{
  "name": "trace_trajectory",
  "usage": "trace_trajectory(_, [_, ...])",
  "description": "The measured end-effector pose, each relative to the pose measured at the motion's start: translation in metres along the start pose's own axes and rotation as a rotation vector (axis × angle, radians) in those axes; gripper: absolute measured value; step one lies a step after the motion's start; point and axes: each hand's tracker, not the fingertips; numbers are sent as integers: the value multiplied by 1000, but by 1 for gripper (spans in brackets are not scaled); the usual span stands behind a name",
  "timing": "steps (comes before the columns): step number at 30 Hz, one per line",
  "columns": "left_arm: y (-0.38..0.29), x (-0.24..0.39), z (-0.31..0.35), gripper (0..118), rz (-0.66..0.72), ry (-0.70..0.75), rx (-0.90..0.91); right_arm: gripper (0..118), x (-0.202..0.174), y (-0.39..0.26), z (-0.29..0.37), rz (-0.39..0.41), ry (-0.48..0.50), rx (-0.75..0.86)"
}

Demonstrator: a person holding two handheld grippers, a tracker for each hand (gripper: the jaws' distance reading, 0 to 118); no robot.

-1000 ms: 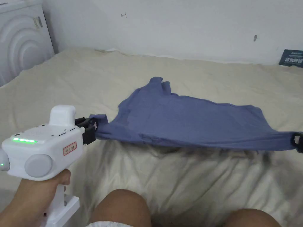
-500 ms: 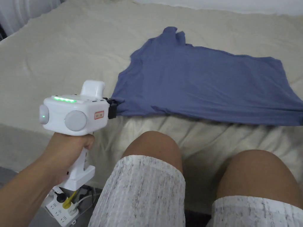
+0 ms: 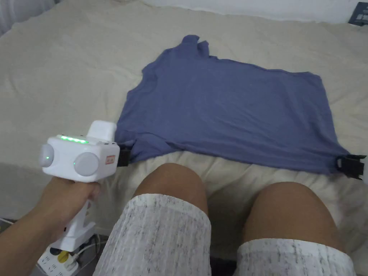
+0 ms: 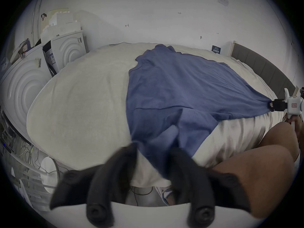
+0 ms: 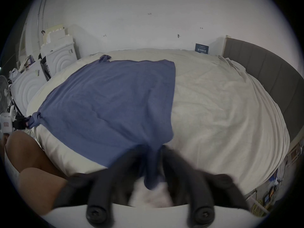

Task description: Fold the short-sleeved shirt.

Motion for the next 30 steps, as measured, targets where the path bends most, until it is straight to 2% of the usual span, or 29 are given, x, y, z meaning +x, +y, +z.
trace_trajectory(1, [-3,-2,-1,71,-2,8,3,96,2,-1,-1,-24,-21,-20])
trace_trajectory(2, [-7,-6,-3,80,-3,22,2,109,5,-3,-1,-39,-13,-28])
trace_trajectory(3, [-11,-12,-2,84,2,17,-3,112,9,-7,2,-48,4,-19])
trace_trajectory(5, [-21,-23,4,84,7,36,1,112,15,-14,12,-68,-1,36])
trace_trajectory(8, [-33,-46,26,84,28,64,49,112,28,-20,30,-91,6,27])
trace_trajectory(11, [-35,-61,61,84,74,59,129,112,32,-24,58,-78,0,75])
trace_trajectory(13, [-26,-63,83,81,47,62,168,112,31,-24,77,-59,0,110])
trace_trajectory(14, [-22,-61,92,80,27,58,207,107,30,-24,85,-51,-1,155])
trace_trajectory(15, [-20,-57,101,73,-3,74,255,94,29,-24,94,-49,2,197])
trace_trajectory(16, [-16,-53,105,44,-38,89,274,57,27,-24,98,-52,5,205])
trace_trajectory(17, [-12,-44,110,7,-56,99,273,20,23,-25,97,-46,-7,193])
trace_trajectory(18, [-9,-40,112,0,-63,125,295,0,19,-26,97,-4,-44,216])
trace_trajectory(20, [-2,-37,109,0,-44,58,287,0,12,-32,95,25,-26,216])
trace_trajectory(23, [1,-26,100,0,-28,71,291,0,5,-41,86,17,-16,224])
trace_trajectory(25, [3,-22,92,0,9,27,278,0,2,-47,75,1,-13,220])
trace_trajectory(29, [2,-12,77,0,9,17,264,0,0,-60,57,-30,52,227])
trace_trajectory(30, [3,-10,74,0,9,11,260,0,-2,-61,52,-26,42,224])
